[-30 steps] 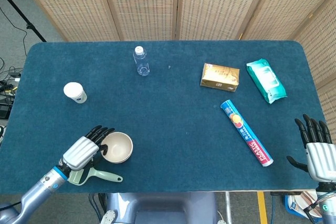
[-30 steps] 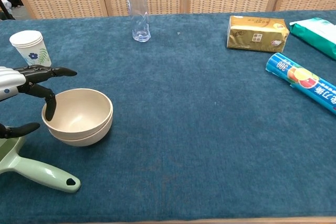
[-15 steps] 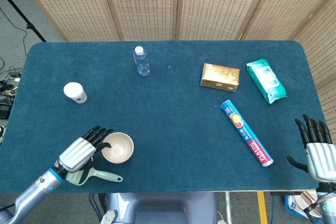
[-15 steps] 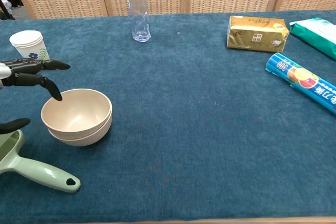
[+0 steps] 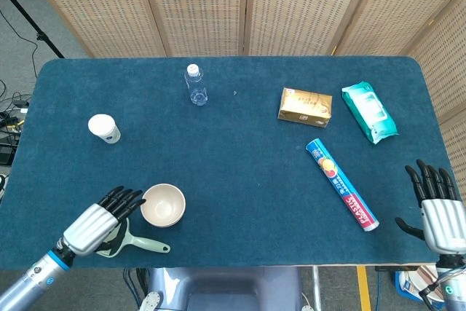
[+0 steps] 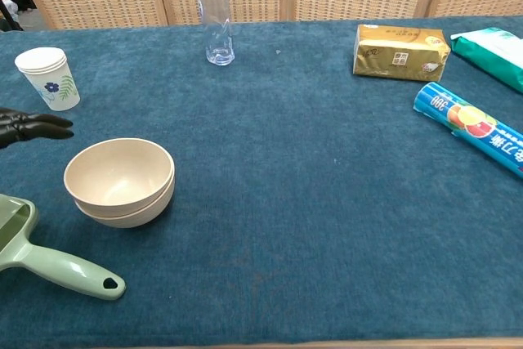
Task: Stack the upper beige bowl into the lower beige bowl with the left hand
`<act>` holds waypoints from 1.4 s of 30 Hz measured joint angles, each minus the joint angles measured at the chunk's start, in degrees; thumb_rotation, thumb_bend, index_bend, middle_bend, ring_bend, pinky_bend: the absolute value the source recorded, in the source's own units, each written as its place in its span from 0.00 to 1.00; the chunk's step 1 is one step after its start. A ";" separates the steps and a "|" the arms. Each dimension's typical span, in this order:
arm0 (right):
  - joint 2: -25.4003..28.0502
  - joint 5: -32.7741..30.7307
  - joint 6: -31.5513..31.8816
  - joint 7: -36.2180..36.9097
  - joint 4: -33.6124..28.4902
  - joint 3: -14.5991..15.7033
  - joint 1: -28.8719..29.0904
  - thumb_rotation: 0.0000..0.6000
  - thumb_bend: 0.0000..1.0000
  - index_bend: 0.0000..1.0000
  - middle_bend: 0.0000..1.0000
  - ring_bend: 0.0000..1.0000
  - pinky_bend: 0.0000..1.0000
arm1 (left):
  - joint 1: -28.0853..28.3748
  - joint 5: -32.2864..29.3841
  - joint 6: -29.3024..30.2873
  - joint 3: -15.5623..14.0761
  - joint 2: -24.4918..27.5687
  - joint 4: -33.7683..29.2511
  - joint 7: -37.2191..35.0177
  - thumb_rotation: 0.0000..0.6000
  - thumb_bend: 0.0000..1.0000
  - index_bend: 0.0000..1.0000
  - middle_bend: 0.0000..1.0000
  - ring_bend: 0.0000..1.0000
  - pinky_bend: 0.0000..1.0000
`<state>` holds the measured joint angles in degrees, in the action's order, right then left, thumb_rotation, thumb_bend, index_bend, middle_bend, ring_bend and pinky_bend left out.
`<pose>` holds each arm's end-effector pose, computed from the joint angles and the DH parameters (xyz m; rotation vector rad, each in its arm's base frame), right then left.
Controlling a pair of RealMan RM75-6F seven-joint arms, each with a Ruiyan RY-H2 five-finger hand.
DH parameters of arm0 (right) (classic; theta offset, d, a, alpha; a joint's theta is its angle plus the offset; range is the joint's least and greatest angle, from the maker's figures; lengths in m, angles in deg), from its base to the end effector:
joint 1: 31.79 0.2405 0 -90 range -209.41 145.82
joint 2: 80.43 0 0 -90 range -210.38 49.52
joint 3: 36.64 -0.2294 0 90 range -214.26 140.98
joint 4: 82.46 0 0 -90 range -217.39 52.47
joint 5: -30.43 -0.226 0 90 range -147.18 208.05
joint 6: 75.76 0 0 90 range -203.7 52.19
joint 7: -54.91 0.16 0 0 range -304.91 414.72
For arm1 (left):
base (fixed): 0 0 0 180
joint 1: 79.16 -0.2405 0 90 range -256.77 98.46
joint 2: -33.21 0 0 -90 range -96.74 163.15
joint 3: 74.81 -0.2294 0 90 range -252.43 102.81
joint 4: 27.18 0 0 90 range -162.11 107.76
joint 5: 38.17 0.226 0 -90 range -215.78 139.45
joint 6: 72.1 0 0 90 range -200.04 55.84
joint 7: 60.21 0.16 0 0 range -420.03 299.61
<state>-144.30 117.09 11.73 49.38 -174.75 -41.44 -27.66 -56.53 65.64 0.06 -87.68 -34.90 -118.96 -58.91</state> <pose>-0.2888 -0.1998 0.1449 1.3749 -0.7735 0.8749 -0.2292 0.1857 0.0311 -2.1424 -0.8604 -0.9077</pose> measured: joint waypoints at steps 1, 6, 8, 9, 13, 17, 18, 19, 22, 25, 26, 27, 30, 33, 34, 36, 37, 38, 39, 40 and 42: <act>0.05 0.02 0.07 0.12 0.00 -0.01 -0.03 1.00 0.00 0.00 0.00 0.00 0.00 | 0.02 0.04 -0.63 -0.19 -0.10 -0.14 0.22 1.00 0.34 0.00 0.00 0.00 0.00; 0.41 -0.07 0.35 0.90 0.05 -0.16 -0.17 1.00 0.00 0.00 0.00 0.00 0.00 | 0.43 -0.32 -4.09 -0.69 -0.98 -0.67 1.73 1.00 0.34 0.00 0.00 0.00 0.00; 0.50 -0.14 0.33 1.08 0.11 -0.22 -0.18 1.00 0.00 0.00 0.00 0.00 0.00 | 0.59 -0.77 -5.09 -0.66 -1.35 -0.90 2.53 1.00 0.34 0.00 0.00 0.00 0.00; 0.52 -0.15 0.32 1.11 0.12 -0.24 -0.18 1.00 0.00 0.00 0.00 0.00 0.00 | 0.63 -0.87 -5.26 -0.62 -1.44 -0.99 2.77 1.00 0.34 0.00 0.00 0.00 0.00; 0.55 -0.22 0.25 1.20 0.20 -0.31 -0.12 1.00 0.00 0.00 0.00 0.00 0.00 | 0.44 -0.99 -5.25 -0.47 -1.48 -1.23 3.38 1.00 0.34 0.00 0.00 0.00 0.00; 0.51 -0.26 0.11 1.16 0.21 -0.29 -0.08 1.00 0.00 0.00 0.00 0.00 0.00 | 0.01 -0.87 -4.97 -0.57 -1.43 -0.98 3.69 1.00 0.34 0.00 0.00 0.00 0.00; 0.50 -0.24 0.12 1.13 0.20 -0.29 -0.07 1.00 0.00 0.00 0.00 0.00 0.00 | -0.10 -0.78 -4.87 -0.63 -1.39 -0.85 3.76 1.00 0.34 0.00 0.00 0.00 0.00; 0.49 -0.22 0.14 1.11 0.17 -0.28 -0.08 1.00 0.00 0.00 0.00 0.00 0.00 | -0.20 -0.71 -4.80 -0.71 -1.33 -0.73 3.82 1.00 0.34 0.00 0.00 0.00 0.00; 0.48 -0.16 0.15 1.06 0.12 -0.25 -0.09 1.00 0.00 0.00 0.00 0.00 0.00 | -0.51 -0.50 -4.50 -0.91 -1.04 -0.52 3.98 1.00 0.34 0.00 0.00 0.00 0.00; 0.44 -0.12 0.15 0.92 0.06 -0.24 -0.07 1.00 0.00 0.00 0.00 0.00 0.00 | -0.81 -0.70 -4.48 -0.98 -0.54 -0.42 4.94 1.00 0.34 0.00 0.00 0.00 0.00; 0.44 -0.11 0.15 0.91 0.05 -0.23 -0.08 1.00 0.00 0.00 0.00 0.00 0.00 | -0.89 -0.86 -4.67 -0.99 -0.39 -0.45 5.30 1.00 0.34 0.00 0.00 0.00 0.00; 0.44 -0.10 0.16 0.92 0.04 -0.23 -0.08 1.00 0.00 0.00 0.00 0.00 0.00 | -0.94 -0.95 -4.85 -0.98 -0.36 -0.46 5.38 1.00 0.34 0.00 0.00 0.00 0.00; 0.44 -0.10 0.18 0.89 0.04 -0.23 -0.09 1.00 0.00 0.00 0.00 0.00 0.00 | -0.93 -0.96 -5.23 -1.03 -0.44 -0.39 5.35 1.00 0.34 0.00 0.00 0.00 0.00; 0.42 -0.13 0.16 0.84 0.05 -0.24 -0.09 1.00 0.00 0.00 0.00 0.00 0.00 | -0.80 -0.96 -5.88 -1.13 -0.47 -0.34 5.34 1.00 0.34 0.00 0.00 0.00 0.00; 0.42 -0.14 0.14 0.85 0.04 -0.24 -0.08 1.00 0.00 0.00 0.00 0.00 0.00 | -0.76 -1.01 -6.08 -1.13 -0.49 -0.34 5.39 1.00 0.34 0.00 0.00 0.00 0.00; 0.41 -0.15 0.12 0.82 0.05 -0.24 -0.07 1.00 0.00 0.00 0.00 0.00 0.00 | -0.70 -1.10 -6.29 -1.01 -0.63 -0.32 5.56 1.00 0.34 0.00 0.00 0.00 0.00; 0.41 -0.15 0.13 0.81 0.06 -0.24 -0.07 1.00 0.00 0.00 0.00 0.00 0.00 | -0.71 -1.07 -6.24 -0.96 -0.69 -0.30 5.58 1.00 0.34 0.00 0.00 0.00 0.00; 0.41 -0.15 0.14 0.81 0.07 -0.25 -0.08 1.00 0.00 0.00 0.00 0.00 0.00 | -0.73 -0.97 -6.19 -0.94 -0.77 -0.26 5.58 1.00 0.34 0.00 0.00 0.00 0.00; 0.41 -0.15 0.15 0.81 0.07 -0.25 -0.08 1.00 0.00 0.00 0.00 0.00 0.00 | -0.74 -0.96 -6.25 -0.98 -0.78 -0.25 5.55 1.00 0.34 0.00 0.00 0.00 0.00; 0.42 -0.15 0.17 0.85 0.06 -0.26 -0.09 1.00 0.00 0.00 0.00 0.00 0.00 | -0.73 -0.98 -6.39 -1.01 -0.77 -0.26 5.56 1.00 0.34 0.00 0.00 0.00 0.00; 0.43 -0.15 0.16 0.87 0.07 -0.26 -0.09 1.00 0.00 0.00 0.00 0.00 0.00 | -0.68 -1.12 -6.81 -1.06 -0.73 -0.33 5.61 1.00 0.34 0.00 0.00 0.00 0.00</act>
<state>-143.87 116.95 11.88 50.25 -174.69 -41.70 -27.75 -57.21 64.53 -6.75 -88.73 -35.63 -119.30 -53.30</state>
